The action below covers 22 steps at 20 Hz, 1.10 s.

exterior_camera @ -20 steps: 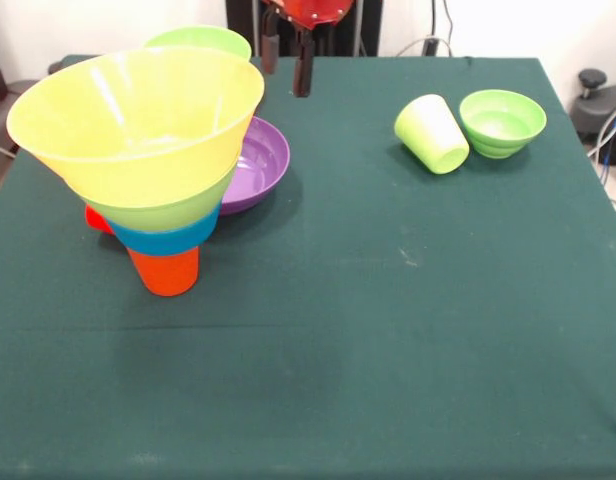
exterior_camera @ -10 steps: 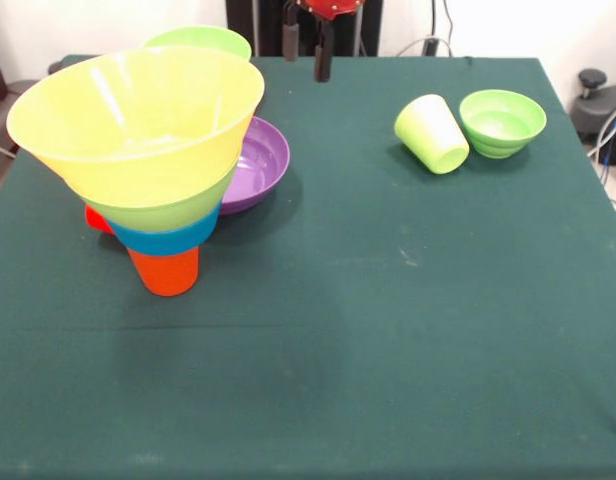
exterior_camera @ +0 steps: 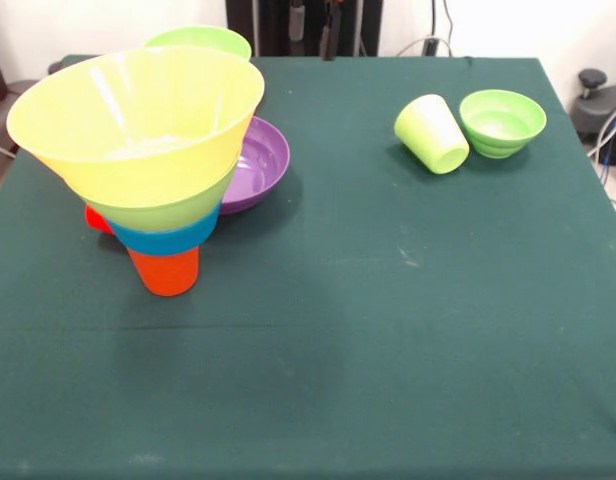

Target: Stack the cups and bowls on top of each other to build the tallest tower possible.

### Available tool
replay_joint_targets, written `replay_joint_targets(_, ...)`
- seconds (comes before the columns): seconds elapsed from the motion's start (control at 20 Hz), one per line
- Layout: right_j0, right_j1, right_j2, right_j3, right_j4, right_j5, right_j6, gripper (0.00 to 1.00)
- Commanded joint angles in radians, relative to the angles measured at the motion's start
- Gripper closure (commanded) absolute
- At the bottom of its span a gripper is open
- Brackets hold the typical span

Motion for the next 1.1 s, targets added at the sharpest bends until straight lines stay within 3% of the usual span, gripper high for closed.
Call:
replay_joint_targets(0.05,-0.061,0.056,0.15,0.061,-0.086,-0.127,-0.019,0.0)
replay_joint_targets(0.6,-0.025,0.086,0.144,0.044,-0.111,-0.143,0.015,0.0)
replay_joint_targets(0.95,0.014,0.001,0.139,0.065,-0.071,-0.021,0.033,0.0)
replay_joint_targets(1.1,0.022,-0.005,0.143,0.066,-0.066,-0.016,0.035,0.0)
